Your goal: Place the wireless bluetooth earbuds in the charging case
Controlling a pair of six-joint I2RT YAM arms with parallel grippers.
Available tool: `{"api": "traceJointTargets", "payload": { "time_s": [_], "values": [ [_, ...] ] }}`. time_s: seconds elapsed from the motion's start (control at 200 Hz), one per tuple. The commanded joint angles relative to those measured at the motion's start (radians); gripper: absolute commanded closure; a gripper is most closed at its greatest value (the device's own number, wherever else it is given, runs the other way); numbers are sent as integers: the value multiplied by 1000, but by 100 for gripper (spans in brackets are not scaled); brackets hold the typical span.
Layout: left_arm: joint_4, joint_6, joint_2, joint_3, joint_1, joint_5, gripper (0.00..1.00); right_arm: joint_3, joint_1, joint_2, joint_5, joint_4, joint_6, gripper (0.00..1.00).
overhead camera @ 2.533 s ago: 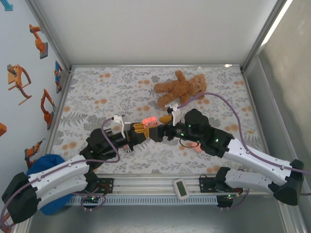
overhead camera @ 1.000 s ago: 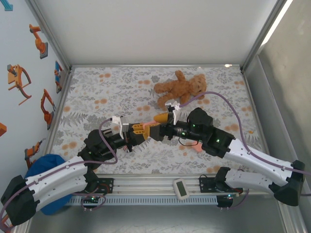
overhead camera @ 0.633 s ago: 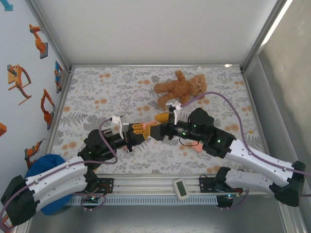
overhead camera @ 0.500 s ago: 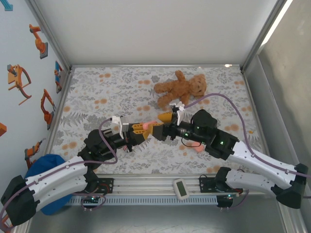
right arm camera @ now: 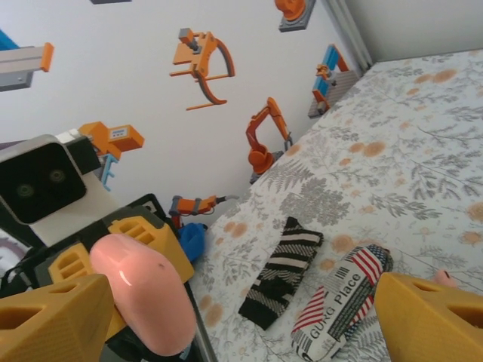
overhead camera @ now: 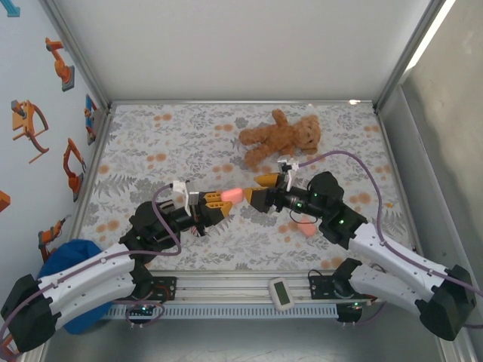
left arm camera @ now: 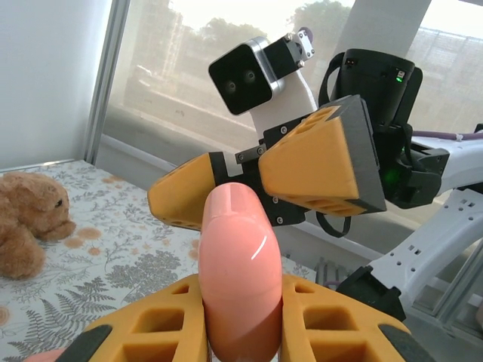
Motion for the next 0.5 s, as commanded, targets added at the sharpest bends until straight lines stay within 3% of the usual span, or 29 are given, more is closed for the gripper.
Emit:
{"api": "traceJointTargets", "payload": {
  "time_s": [0.0, 0.26, 0.496],
  "values": [
    [0, 5, -16, -4, -5, -2, 89, 6, -3, -4, -139, 150, 13, 13],
    [15, 2, -5, -3, -5, -2, 90, -27, -3, 29, -194, 212, 12, 18],
    [22, 3, 7, 5, -5, 2, 89, -60, 15, 113, -224, 389, 58, 21]
  ]
}}
